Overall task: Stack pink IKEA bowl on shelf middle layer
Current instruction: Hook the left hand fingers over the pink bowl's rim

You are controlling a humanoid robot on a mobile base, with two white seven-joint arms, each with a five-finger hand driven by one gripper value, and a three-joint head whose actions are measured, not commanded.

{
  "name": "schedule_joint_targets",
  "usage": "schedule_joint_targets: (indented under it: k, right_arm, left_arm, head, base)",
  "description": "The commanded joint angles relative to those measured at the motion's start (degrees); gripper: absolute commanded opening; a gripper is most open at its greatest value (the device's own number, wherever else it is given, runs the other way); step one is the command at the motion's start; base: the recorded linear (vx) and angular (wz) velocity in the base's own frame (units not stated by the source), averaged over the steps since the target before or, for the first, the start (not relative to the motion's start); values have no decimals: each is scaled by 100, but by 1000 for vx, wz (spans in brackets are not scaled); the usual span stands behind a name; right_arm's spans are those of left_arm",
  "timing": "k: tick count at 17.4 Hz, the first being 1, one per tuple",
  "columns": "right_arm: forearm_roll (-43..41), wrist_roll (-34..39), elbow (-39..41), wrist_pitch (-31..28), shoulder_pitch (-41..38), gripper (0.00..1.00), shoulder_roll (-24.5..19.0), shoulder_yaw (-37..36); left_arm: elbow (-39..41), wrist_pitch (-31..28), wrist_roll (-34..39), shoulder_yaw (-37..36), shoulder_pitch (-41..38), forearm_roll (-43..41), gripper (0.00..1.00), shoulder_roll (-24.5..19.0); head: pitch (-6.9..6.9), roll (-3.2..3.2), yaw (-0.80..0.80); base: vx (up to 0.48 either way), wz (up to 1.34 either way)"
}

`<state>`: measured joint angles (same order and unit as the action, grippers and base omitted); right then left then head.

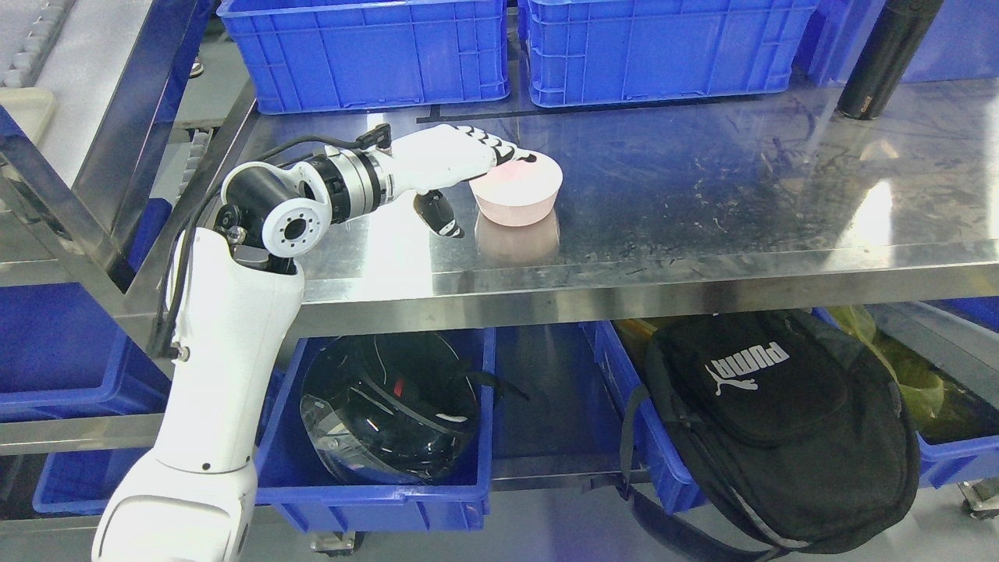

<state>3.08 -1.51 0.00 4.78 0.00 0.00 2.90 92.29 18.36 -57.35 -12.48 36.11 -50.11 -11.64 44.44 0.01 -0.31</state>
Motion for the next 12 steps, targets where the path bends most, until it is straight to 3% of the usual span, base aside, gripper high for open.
schedule_joint_targets:
  k: [1,4,7,12]
  right_arm:
    - [0,2,100,-3,-132,100,100,0]
    - [0,2,100,-3,-132,100,100,0]
    - [0,2,100,-3,-132,100,100,0]
    - [0,2,100,-3,-132,100,100,0]
  left_arm:
    - [-26,-69,-74,-439,45,-1165,95,258]
    - [-386,-69,-101,-431,71,-1335,97,433]
    - [-685,-61,-101,-413,132,-1335,100,916]
    - [-1344,-113,-100,-431,764,-1388,88,1064]
  head:
    - [0,0,0]
    - [0,0,0]
    - [0,0,0]
    - [0,0,0]
  base:
    - [0,0]
    - [0,0]
    - [0,0]
    - [0,0]
